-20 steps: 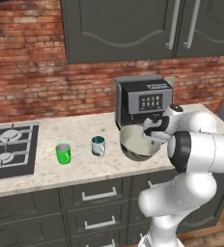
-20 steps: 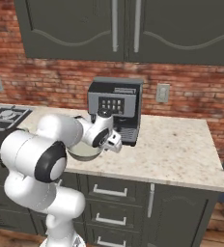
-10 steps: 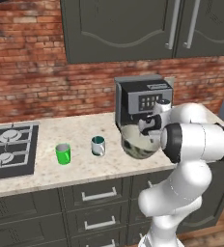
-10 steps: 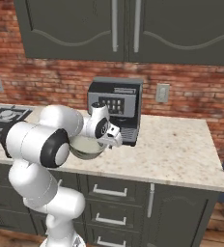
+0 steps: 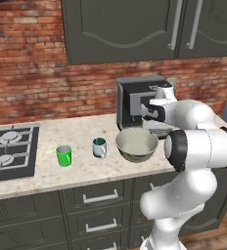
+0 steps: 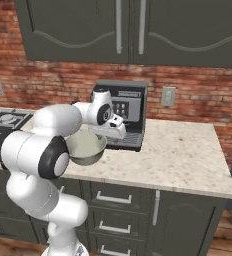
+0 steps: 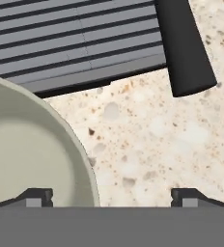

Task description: Clear the mugs and bowl far away from the sink.

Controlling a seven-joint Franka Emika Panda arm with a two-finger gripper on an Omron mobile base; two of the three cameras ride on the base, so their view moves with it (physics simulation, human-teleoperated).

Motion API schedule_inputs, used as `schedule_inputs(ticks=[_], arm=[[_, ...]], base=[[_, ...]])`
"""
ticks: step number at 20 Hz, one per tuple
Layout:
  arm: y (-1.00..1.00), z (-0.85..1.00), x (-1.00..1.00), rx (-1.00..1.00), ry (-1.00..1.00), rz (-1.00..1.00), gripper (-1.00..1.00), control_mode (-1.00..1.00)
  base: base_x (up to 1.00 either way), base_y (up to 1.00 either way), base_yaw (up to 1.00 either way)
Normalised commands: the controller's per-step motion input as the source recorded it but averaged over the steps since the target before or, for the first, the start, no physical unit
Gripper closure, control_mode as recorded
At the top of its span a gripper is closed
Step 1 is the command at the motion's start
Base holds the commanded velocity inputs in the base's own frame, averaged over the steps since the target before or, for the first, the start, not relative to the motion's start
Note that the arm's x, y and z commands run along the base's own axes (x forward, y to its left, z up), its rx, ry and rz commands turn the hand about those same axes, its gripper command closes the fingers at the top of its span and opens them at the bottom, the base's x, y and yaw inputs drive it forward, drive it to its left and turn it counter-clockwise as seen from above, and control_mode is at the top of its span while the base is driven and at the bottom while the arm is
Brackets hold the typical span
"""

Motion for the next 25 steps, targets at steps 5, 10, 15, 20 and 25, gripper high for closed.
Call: schedule_inputs(ticks=[5, 10, 15, 20, 25], arm=[[0.00, 0.97, -0.36, 0.04, 0.01, 0.00, -1.00, -1.00], [0.05, 0.98, -0.84, 0.05, -0.03, 0.00, -1.00, -1.00], [0.24, 1.00, -0.90, 0.01, -0.15, 0.00, -1.00, -1.00], [0.38, 0.91, -0.82, 0.00, -0.17, 0.00, -1.00, -1.00], [0.44, 0.15, -0.70, 0.00, -0.24, 0.03, -1.00, -1.00]], base=[[0.00, 0.00, 0.00], [0.00, 0.00, 0.00], [0.00, 0.00, 0.00], [0.00, 0.00, 0.00], [0.00, 0.00, 0.00]])
